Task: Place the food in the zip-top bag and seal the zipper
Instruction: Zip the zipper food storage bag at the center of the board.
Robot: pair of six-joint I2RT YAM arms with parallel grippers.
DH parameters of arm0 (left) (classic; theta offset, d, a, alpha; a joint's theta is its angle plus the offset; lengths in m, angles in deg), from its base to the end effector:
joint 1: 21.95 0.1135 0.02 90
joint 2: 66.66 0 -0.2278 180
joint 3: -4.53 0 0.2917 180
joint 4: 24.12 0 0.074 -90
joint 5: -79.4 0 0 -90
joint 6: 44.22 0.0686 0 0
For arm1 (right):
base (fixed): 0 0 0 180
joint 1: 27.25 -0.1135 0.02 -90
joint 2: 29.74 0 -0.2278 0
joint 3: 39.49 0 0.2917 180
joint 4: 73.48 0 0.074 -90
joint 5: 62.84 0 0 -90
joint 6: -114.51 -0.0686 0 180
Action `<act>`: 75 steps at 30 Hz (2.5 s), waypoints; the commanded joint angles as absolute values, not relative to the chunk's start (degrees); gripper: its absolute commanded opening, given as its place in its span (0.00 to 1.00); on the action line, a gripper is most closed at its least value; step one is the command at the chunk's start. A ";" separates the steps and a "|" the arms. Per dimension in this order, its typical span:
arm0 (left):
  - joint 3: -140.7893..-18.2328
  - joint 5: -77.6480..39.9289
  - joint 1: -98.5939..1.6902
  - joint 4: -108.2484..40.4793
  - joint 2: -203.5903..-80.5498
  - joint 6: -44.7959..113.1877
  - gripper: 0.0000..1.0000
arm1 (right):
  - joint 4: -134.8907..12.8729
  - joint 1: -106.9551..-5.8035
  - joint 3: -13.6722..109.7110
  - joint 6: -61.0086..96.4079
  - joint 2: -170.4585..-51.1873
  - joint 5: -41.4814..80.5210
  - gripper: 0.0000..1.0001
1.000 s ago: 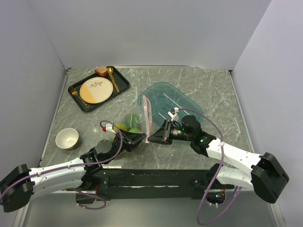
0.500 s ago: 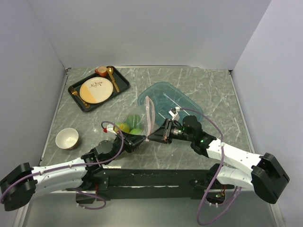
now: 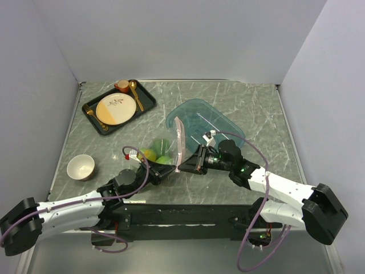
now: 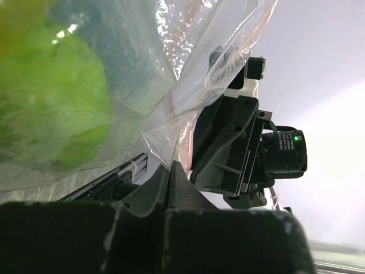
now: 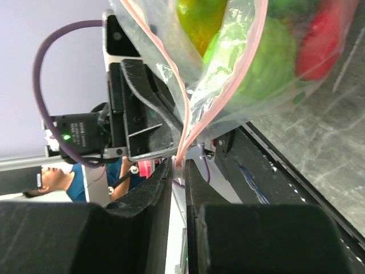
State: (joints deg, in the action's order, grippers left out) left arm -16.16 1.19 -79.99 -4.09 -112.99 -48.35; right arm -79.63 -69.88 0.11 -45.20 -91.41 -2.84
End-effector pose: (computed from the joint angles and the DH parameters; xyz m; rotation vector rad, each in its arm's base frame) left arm 0.1528 -0.2184 0.1383 -0.8066 1.8645 -1.7297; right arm 0.2052 0.2355 0.1678 0.0830 2.2555 1.7168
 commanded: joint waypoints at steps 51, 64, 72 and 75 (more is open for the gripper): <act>-9.19 -10.77 -80.14 -12.52 -98.30 -49.85 0.01 | -74.61 -61.80 5.43 -39.64 -89.07 6.07 0.03; -11.20 -12.62 -80.14 -14.10 -104.18 -46.16 0.01 | -70.76 -60.04 5.78 -36.05 -90.38 8.70 0.03; -14.55 -13.15 -80.14 -16.04 -108.85 -42.38 0.01 | -70.04 -55.73 6.31 -32.44 -91.62 8.35 0.03; -14.64 -13.32 -80.14 -15.16 -109.64 -42.38 0.01 | -70.04 -54.50 6.14 -31.91 -91.09 8.00 0.03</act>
